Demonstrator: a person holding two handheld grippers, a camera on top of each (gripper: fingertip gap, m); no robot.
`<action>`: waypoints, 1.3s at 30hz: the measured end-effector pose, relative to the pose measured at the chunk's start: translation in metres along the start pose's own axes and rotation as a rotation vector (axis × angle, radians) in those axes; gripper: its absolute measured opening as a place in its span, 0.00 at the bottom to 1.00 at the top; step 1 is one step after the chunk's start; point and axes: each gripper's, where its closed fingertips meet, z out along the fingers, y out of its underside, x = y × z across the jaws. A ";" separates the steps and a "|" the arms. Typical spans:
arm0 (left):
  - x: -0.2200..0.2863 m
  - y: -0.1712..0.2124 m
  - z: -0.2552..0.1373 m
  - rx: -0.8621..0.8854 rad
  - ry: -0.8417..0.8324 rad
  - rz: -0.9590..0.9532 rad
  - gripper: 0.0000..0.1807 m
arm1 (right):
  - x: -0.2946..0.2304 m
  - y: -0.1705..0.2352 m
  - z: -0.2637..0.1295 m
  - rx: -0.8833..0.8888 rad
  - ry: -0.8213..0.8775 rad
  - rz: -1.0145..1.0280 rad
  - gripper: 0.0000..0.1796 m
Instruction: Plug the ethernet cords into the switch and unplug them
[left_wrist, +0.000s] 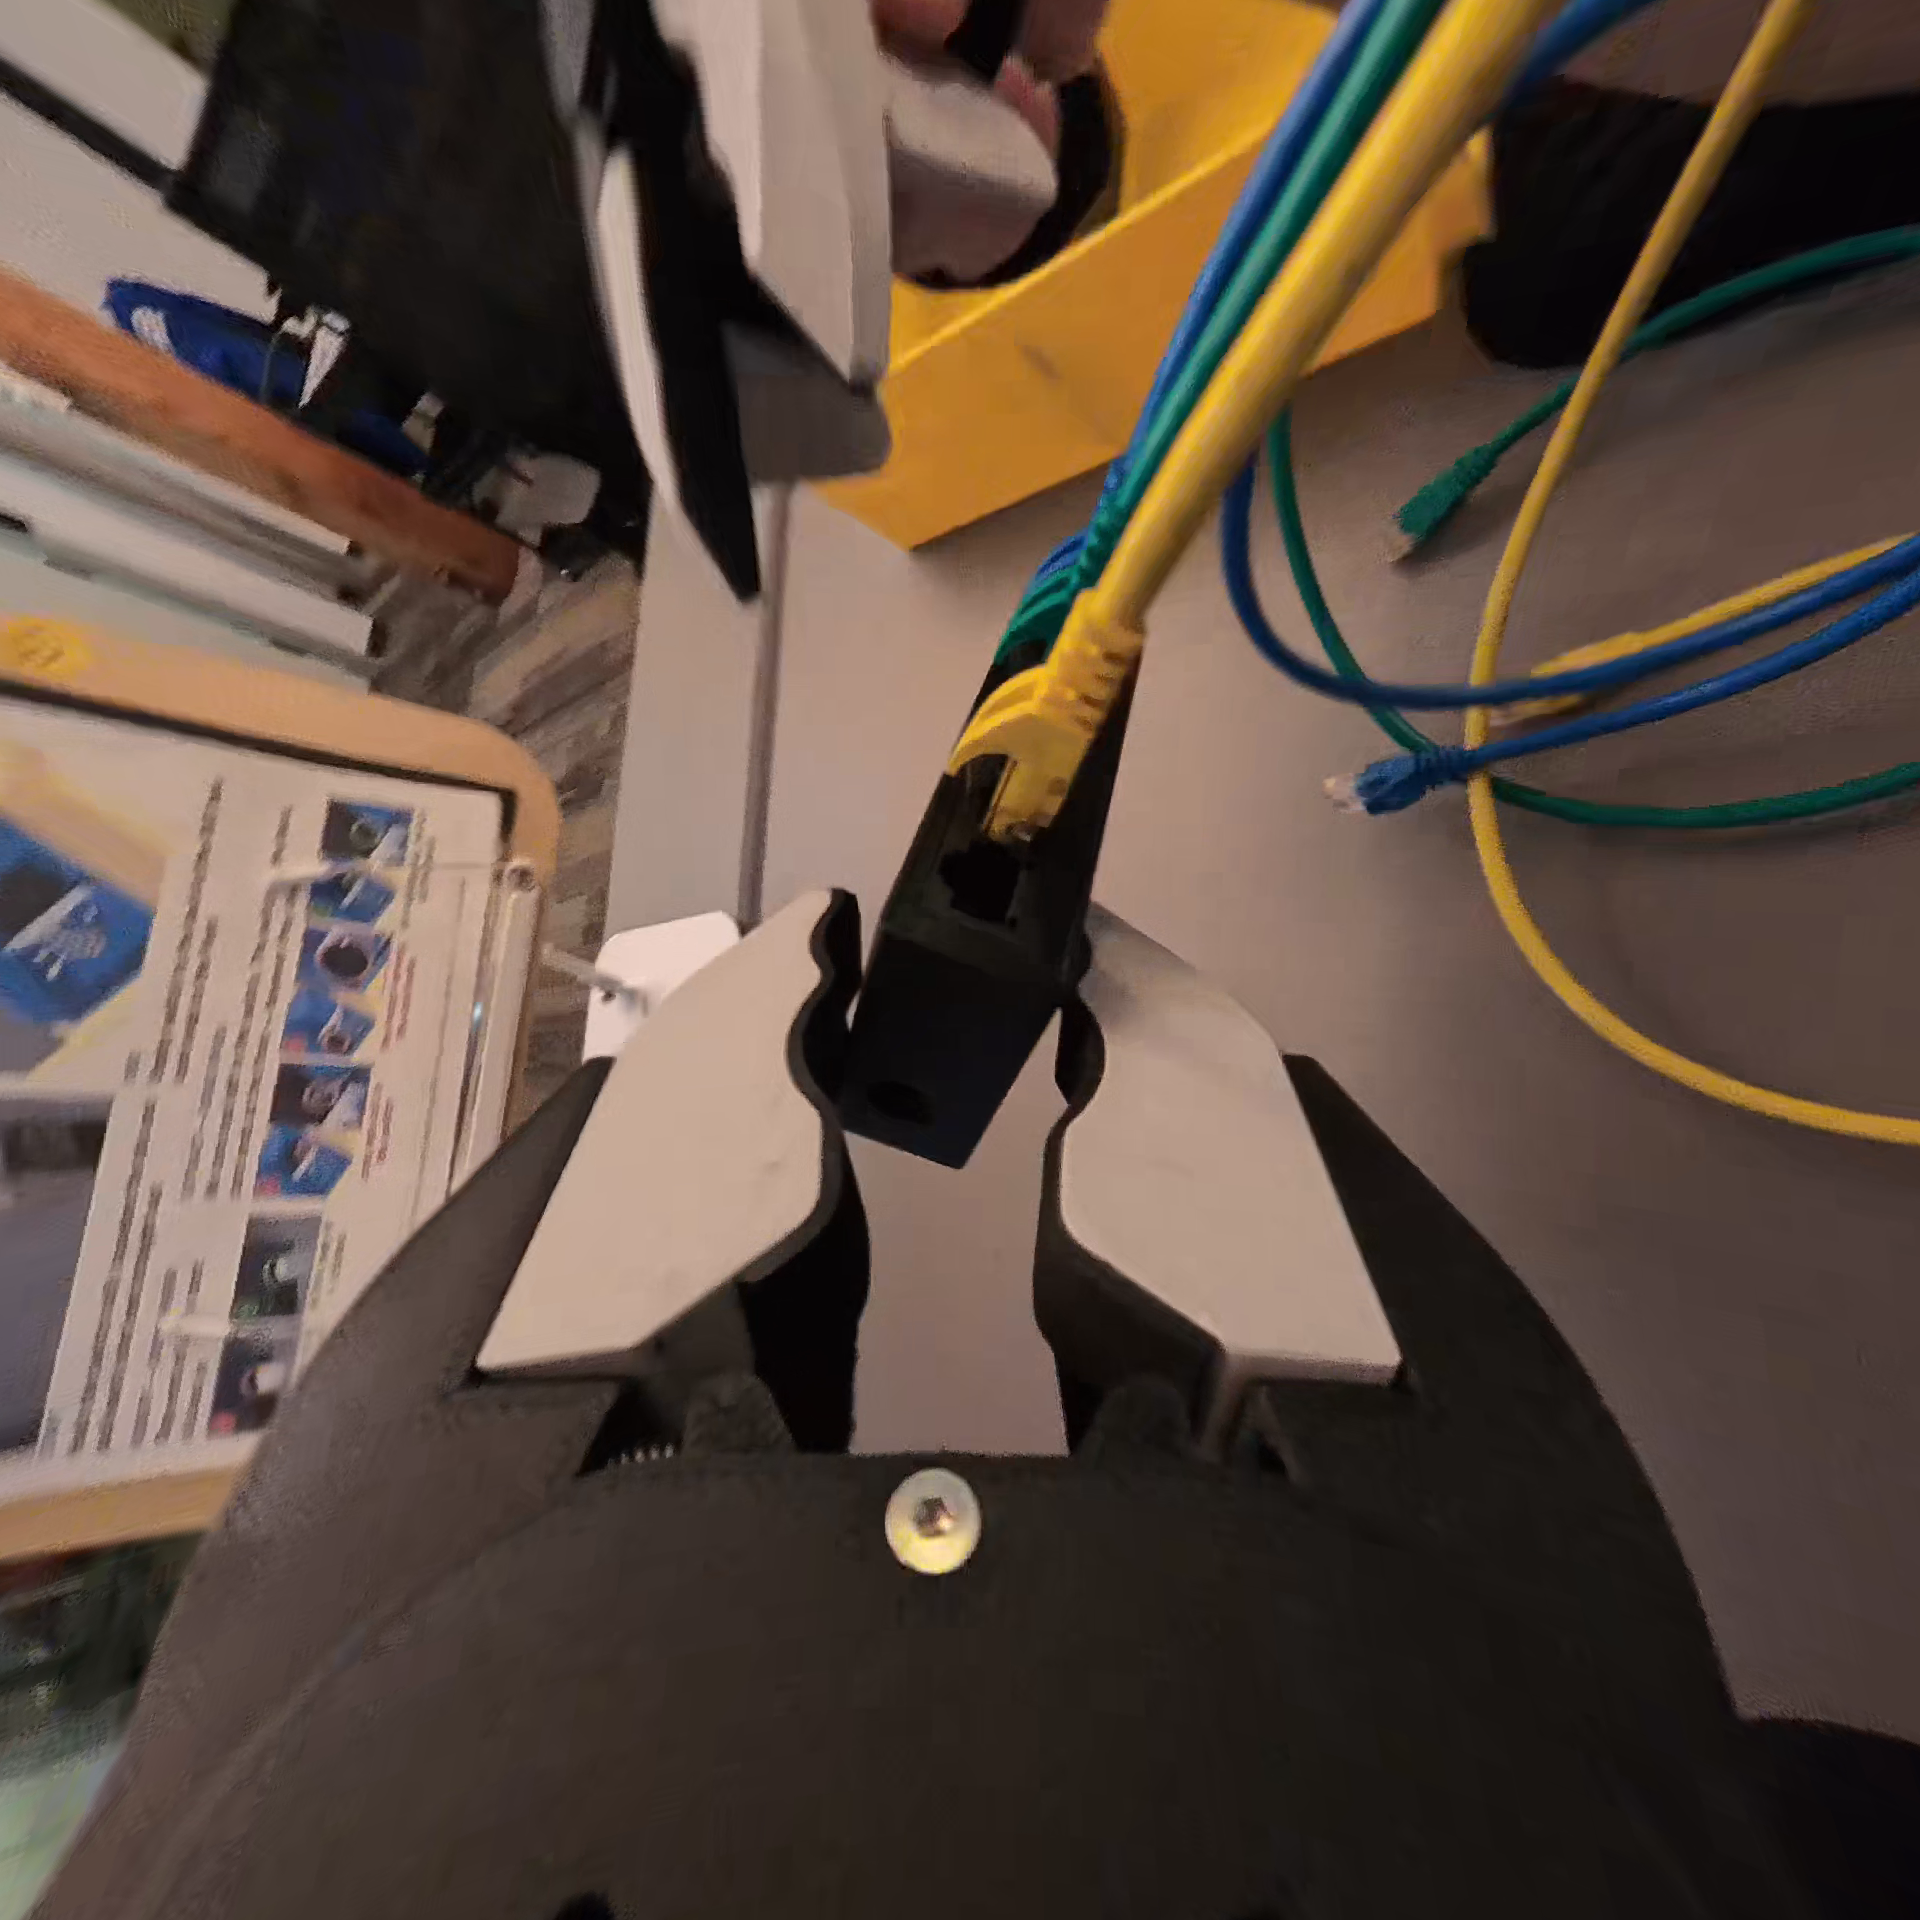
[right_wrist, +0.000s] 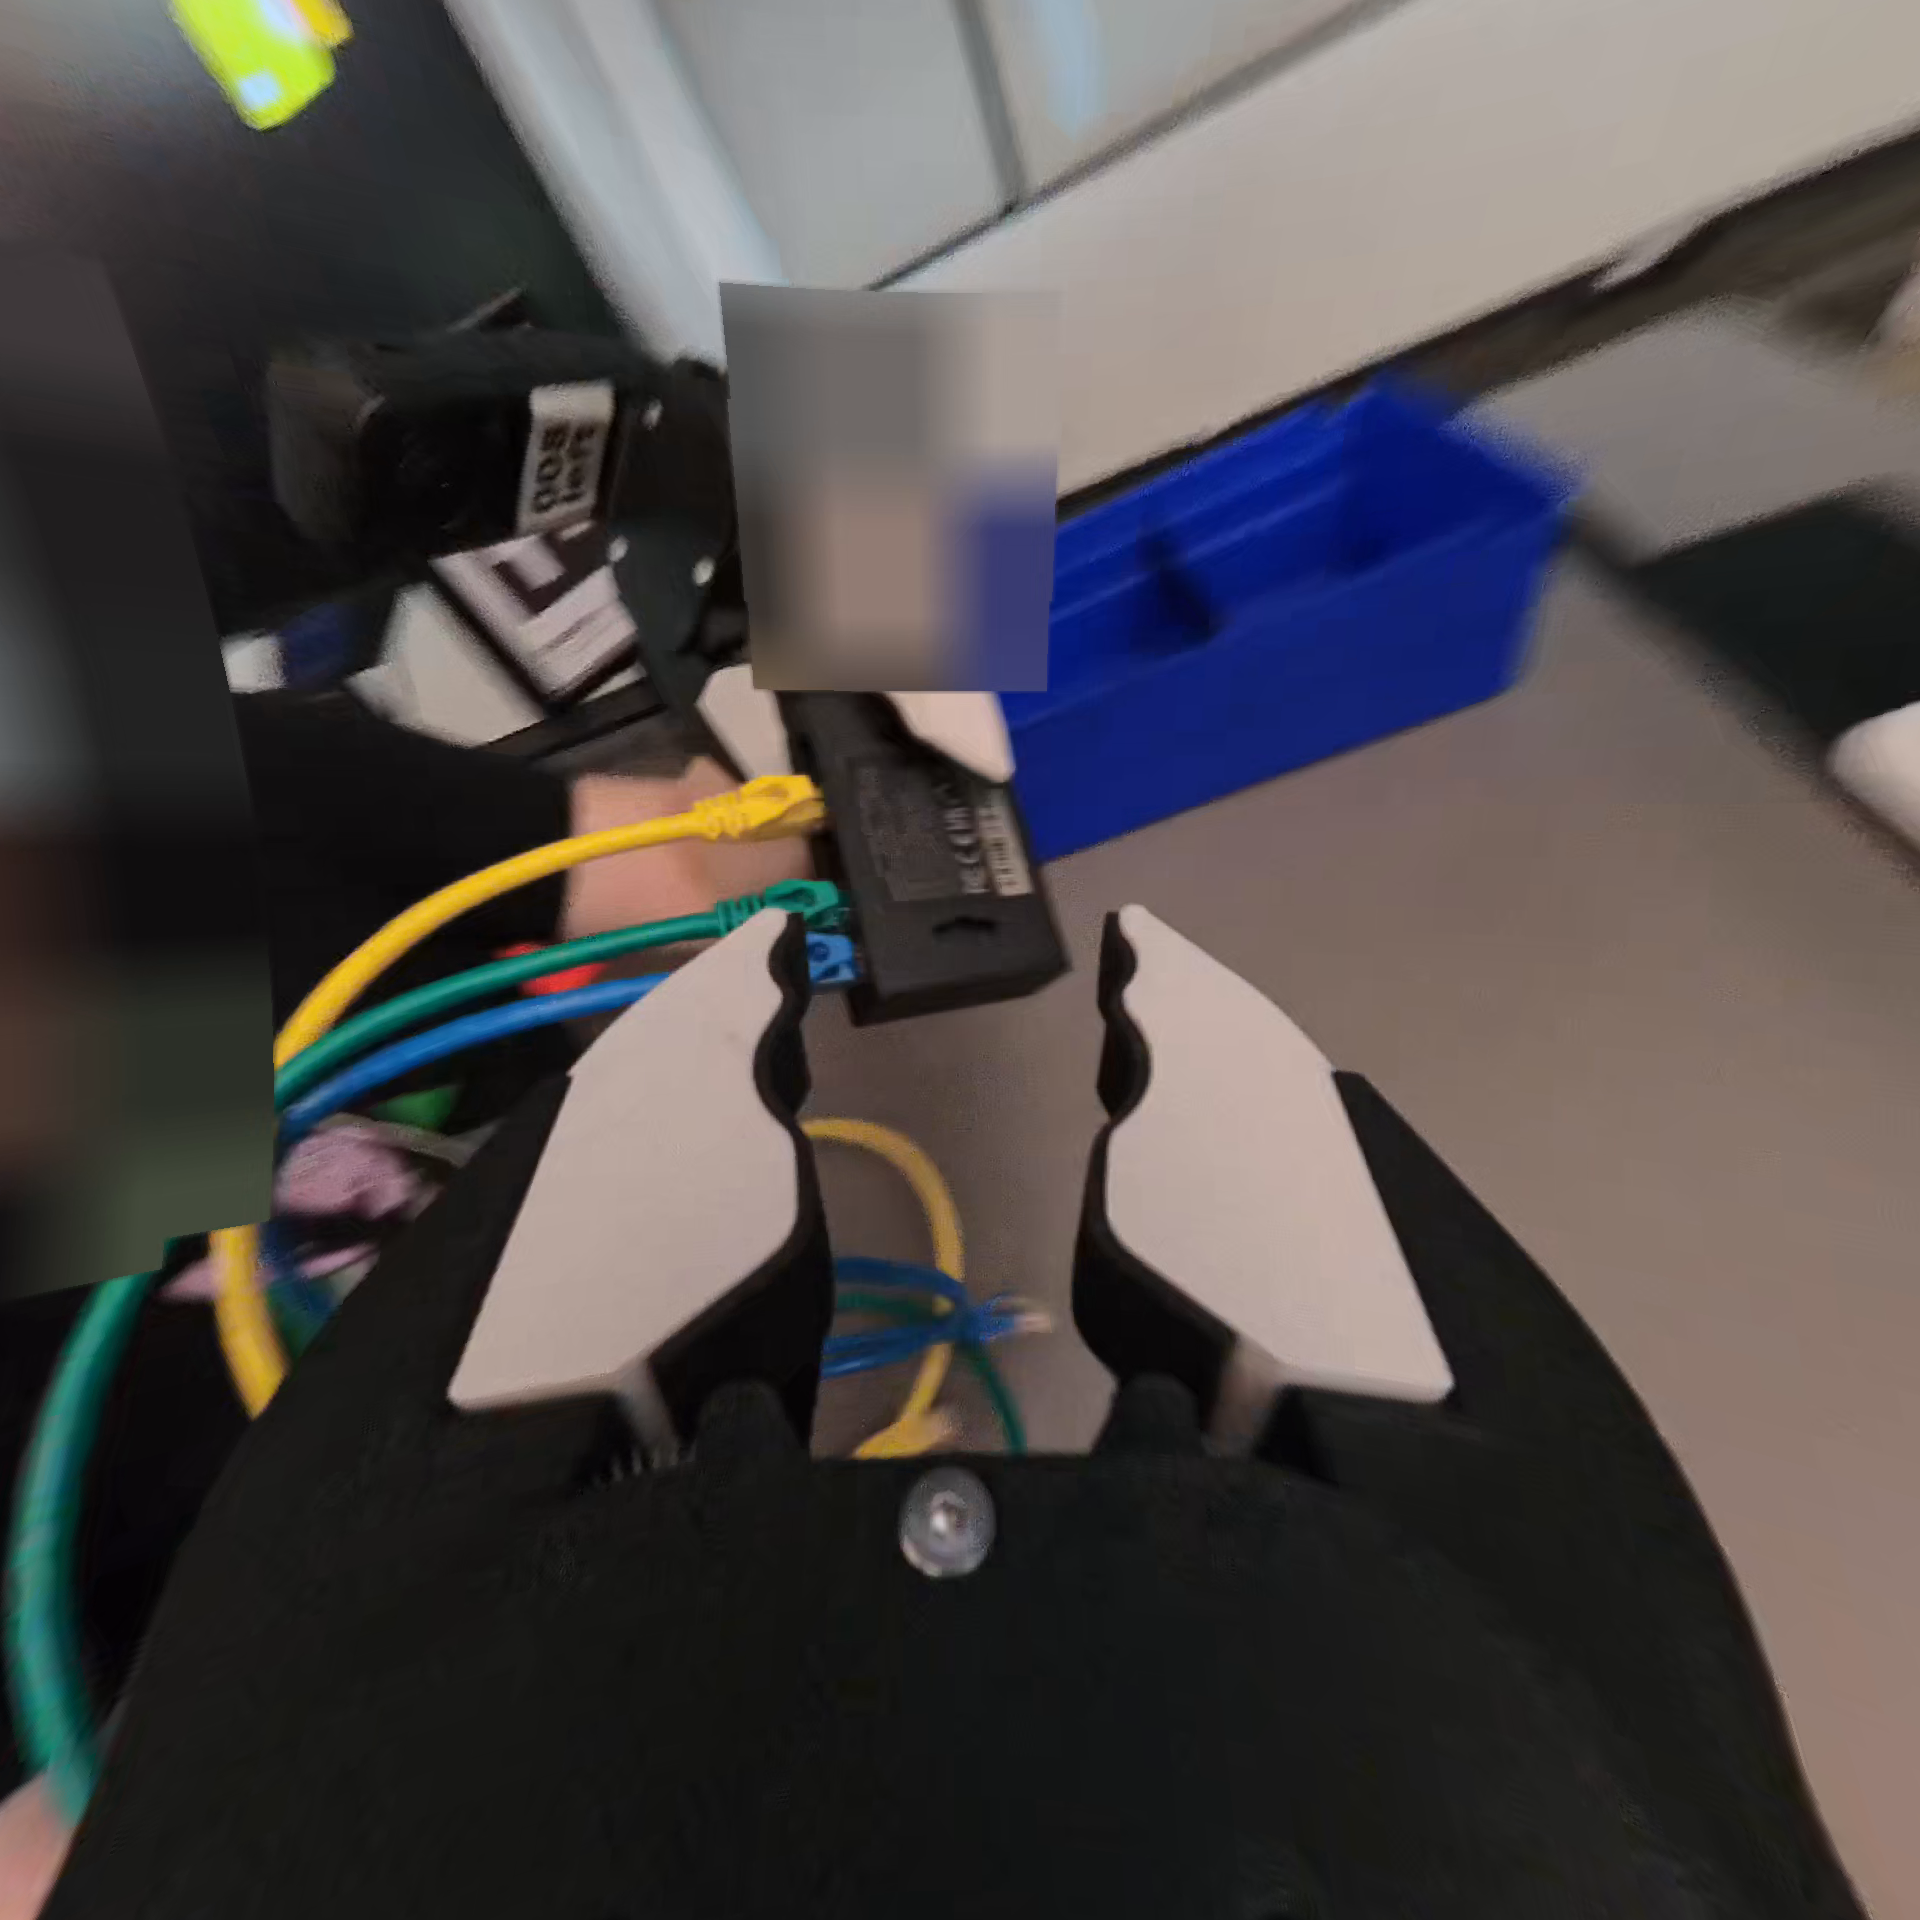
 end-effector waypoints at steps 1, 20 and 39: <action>-0.007 0.001 -0.004 0.013 -0.024 -0.025 0.19 | 0.006 -0.013 -0.012 0.063 0.099 -0.085 0.31; -0.069 0.009 -0.049 -0.005 -0.409 -0.049 0.17 | -0.163 -0.007 0.005 -0.005 0.012 -1.089 0.02; -0.086 -0.004 -0.071 0.066 -0.515 -0.144 0.16 | 0.003 -0.057 0.080 0.294 0.790 -0.617 0.35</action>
